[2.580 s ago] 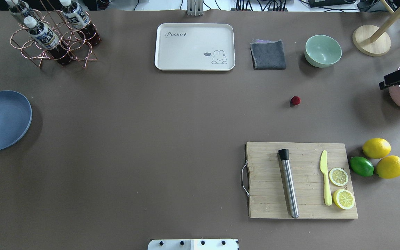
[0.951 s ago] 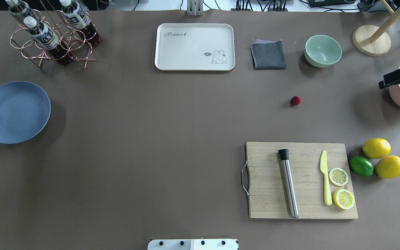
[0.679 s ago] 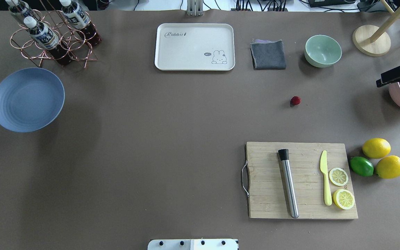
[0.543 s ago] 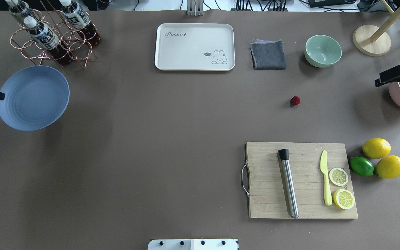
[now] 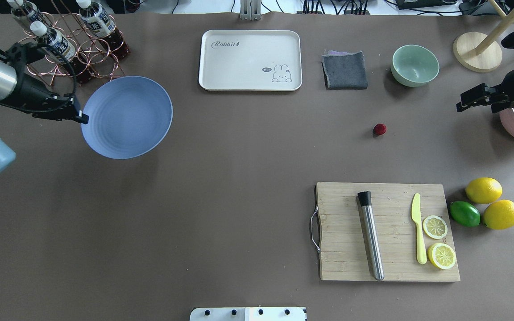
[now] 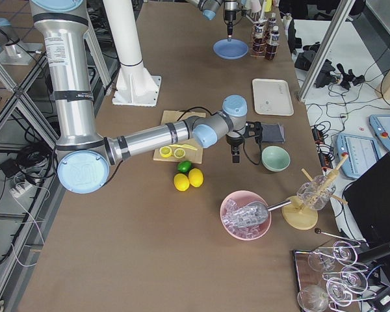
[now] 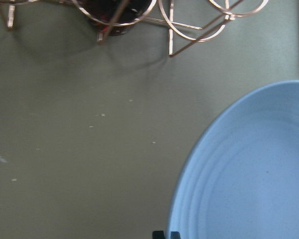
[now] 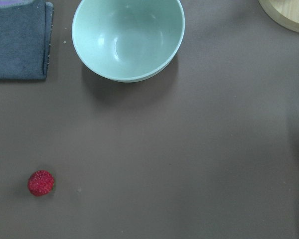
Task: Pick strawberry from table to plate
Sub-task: 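Push the blue plate inward with the left gripper while the right gripper approaches, then withdraw the left gripper while the right gripper descends over the strawberry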
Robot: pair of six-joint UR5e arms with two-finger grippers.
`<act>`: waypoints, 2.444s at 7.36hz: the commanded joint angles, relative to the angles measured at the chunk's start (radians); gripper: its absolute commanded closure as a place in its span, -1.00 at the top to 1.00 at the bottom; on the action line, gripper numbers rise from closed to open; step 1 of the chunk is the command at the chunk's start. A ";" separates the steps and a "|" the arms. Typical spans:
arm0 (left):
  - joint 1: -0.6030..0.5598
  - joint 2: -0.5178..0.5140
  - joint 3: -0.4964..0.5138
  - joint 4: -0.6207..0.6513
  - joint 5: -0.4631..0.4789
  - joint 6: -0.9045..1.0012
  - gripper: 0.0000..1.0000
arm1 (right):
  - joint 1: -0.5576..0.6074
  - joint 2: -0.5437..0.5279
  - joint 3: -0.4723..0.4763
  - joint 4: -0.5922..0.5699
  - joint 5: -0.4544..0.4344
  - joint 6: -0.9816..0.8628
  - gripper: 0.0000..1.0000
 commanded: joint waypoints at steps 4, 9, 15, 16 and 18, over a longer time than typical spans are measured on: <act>0.313 -0.244 0.013 0.135 0.311 -0.238 -1.00 | -0.073 0.107 -0.022 -0.151 -0.056 0.006 0.96; 0.381 -0.249 0.013 0.140 0.367 -0.240 -1.00 | -0.095 0.107 -0.026 -0.149 -0.057 0.006 0.97; 0.243 -0.148 -0.154 0.141 0.282 -0.147 0.96 | -0.243 0.232 -0.126 -0.153 -0.142 0.182 0.95; 0.147 -0.096 -0.166 0.141 0.193 -0.081 0.96 | -0.268 0.243 -0.142 -0.151 -0.147 0.208 0.94; -0.062 0.034 -0.177 0.141 0.018 0.178 0.96 | -0.306 0.260 -0.162 -0.146 -0.187 0.231 0.89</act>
